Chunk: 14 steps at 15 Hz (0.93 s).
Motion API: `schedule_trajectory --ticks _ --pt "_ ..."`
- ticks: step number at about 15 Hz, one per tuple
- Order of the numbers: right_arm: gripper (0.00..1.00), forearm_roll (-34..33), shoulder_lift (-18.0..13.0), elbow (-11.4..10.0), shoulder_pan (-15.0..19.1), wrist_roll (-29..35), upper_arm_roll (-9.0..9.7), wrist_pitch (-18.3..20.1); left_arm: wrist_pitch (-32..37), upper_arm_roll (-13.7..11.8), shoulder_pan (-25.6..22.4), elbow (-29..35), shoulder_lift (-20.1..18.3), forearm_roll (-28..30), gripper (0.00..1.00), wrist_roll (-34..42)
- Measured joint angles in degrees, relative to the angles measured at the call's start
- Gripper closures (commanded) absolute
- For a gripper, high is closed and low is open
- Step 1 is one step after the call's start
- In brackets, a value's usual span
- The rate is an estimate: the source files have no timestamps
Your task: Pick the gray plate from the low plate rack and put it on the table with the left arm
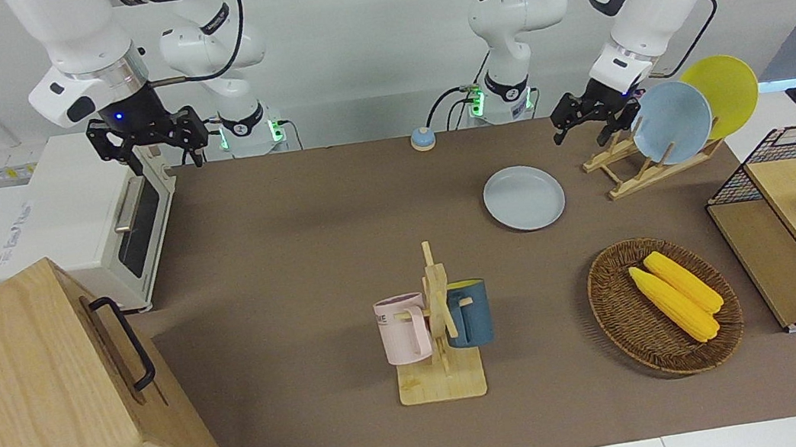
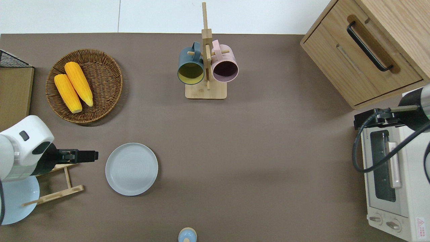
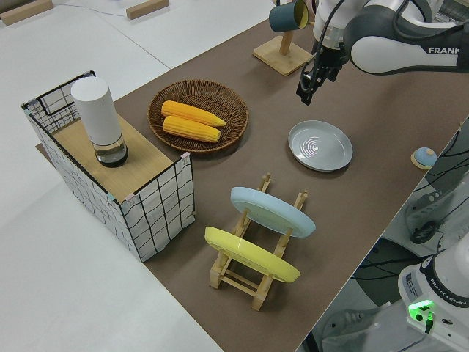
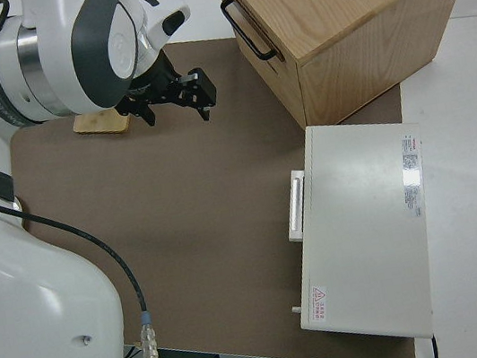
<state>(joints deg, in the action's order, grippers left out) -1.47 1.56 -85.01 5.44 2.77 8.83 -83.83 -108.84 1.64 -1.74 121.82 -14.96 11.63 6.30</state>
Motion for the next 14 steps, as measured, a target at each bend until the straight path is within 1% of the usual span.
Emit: schedule_trajectory --ticks 2,7,8,9,10,11,12,14 --pt "0.017 0.00 0.00 0.00 0.00 0.00 0.00 0.00 3.04 0.53 0.00 -3.84 0.02 -3.37 0.00 -3.31" --pt "0.017 0.00 0.00 0.00 0.00 0.00 0.00 0.00 9.35 1.18 0.00 -11.20 0.05 -5.70 0.00 -7.96" --pt "0.017 0.00 0.00 0.00 0.00 0.00 0.00 0.00 10.42 1.48 0.00 -12.23 0.05 -7.67 0.00 -8.18" --pt "0.017 0.00 0.00 0.00 0.00 0.00 0.00 0.00 11.42 2.58 -0.02 -13.04 0.08 -10.02 0.00 -8.55" --pt "0.017 0.00 0.00 0.00 0.00 0.00 0.00 0.00 12.25 3.77 -0.01 -13.53 0.11 -11.14 0.00 -10.10" --pt "0.017 0.00 0.00 0.00 0.00 0.00 0.00 0.00 12.52 4.37 -0.01 -13.61 0.20 -11.56 0.00 -10.82" --pt "0.017 0.00 0.00 0.00 0.00 0.00 0.00 0.00 12.64 4.76 -0.01 -13.61 0.67 -11.81 0.00 -10.97" --pt "0.017 0.00 0.00 0.00 0.00 0.00 0.00 0.00 12.45 4.75 -0.01 -13.64 1.93 -12.08 0.00 -10.93"
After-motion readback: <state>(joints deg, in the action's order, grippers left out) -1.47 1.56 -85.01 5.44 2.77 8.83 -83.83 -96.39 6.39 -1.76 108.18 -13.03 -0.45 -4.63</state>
